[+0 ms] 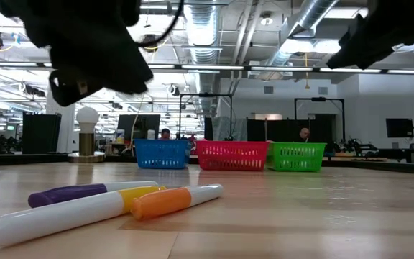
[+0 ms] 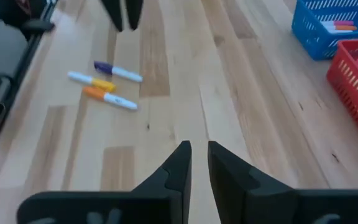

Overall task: Pick & Place Markers
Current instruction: Put the small purple highlighter pen into the blue bin

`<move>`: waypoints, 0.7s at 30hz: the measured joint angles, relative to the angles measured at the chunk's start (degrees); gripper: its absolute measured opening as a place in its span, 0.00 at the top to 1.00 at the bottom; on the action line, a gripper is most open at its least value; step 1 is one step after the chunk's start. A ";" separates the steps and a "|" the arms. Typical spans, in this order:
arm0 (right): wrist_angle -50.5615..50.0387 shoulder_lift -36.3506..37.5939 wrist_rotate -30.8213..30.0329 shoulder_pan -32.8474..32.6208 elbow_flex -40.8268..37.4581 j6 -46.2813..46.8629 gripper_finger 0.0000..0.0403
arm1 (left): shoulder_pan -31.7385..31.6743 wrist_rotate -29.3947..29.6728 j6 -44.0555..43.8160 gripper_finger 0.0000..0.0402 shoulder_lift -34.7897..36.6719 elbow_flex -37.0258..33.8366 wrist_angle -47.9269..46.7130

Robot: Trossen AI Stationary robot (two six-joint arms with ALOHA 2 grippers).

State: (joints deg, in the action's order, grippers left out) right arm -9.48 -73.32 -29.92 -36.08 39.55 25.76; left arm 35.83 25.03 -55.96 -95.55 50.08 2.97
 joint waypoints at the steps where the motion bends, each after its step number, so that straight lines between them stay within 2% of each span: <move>1: -0.53 0.00 -0.03 -0.24 -0.04 -0.55 0.89 | -0.51 0.01 -0.17 0.81 -0.43 1.06 -2.33; 7: -2.65 0.00 -0.02 -1.07 -0.04 -2.24 0.89 | -3.22 -2.42 -2.38 0.81 -5.76 8.56 -8.16; 13: -3.71 -0.02 -0.05 -1.04 -0.04 -2.27 0.89 | -1.34 -6.52 -7.24 0.82 -11.91 15.47 -8.58; 21: -3.80 -0.02 -0.05 -1.04 -0.04 -2.27 0.89 | 1.70 -5.98 -6.08 0.93 -12.47 16.62 -9.07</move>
State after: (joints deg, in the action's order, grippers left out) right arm -13.28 -73.34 -29.98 -37.12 39.51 23.49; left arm 37.52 19.05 -62.04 -108.02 66.70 -6.09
